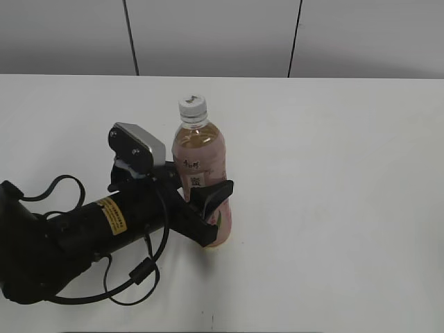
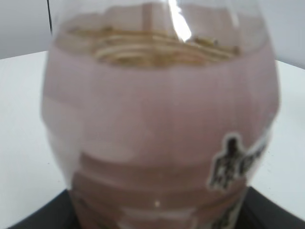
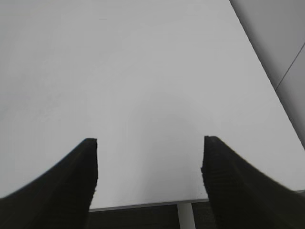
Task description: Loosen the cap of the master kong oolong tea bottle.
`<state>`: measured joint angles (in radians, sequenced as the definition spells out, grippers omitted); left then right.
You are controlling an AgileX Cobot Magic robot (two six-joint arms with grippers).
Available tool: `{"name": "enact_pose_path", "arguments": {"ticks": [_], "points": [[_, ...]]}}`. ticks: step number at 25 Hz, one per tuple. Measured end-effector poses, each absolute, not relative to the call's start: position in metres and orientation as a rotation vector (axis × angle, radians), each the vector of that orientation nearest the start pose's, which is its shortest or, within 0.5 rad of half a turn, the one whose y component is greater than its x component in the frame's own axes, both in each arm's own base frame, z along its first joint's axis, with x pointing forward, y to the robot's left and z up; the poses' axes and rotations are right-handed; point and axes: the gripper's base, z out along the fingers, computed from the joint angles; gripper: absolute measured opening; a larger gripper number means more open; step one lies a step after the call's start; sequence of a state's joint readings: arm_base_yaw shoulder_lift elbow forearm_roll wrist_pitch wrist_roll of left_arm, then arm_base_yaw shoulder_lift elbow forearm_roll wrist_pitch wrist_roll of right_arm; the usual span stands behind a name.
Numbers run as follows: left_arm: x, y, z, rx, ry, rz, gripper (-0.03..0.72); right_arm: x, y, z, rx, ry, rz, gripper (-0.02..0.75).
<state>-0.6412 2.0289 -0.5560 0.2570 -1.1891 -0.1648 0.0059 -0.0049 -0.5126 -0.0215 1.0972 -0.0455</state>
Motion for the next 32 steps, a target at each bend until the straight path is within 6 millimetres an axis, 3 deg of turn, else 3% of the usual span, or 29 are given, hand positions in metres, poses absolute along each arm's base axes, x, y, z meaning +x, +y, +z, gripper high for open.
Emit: {"name": "enact_pose_path", "arguments": {"ticks": [27, 29, 32], "points": [[0.239, -0.205, 0.098, 0.688, 1.698, -0.718, 0.384, -0.009, 0.0, 0.279, -0.052, 2.049, -0.024, 0.519], [0.239, -0.205, 0.098, 0.689, 1.697, -0.718, 0.384, -0.003, 0.002, 0.283, -0.058, 2.063, 0.002, 0.519], [0.238, -0.205, 0.098, 0.697, 1.695, -0.721, 0.384, 0.025, 0.009, 0.289, -0.11, 2.164, 0.085, 0.519]]}}
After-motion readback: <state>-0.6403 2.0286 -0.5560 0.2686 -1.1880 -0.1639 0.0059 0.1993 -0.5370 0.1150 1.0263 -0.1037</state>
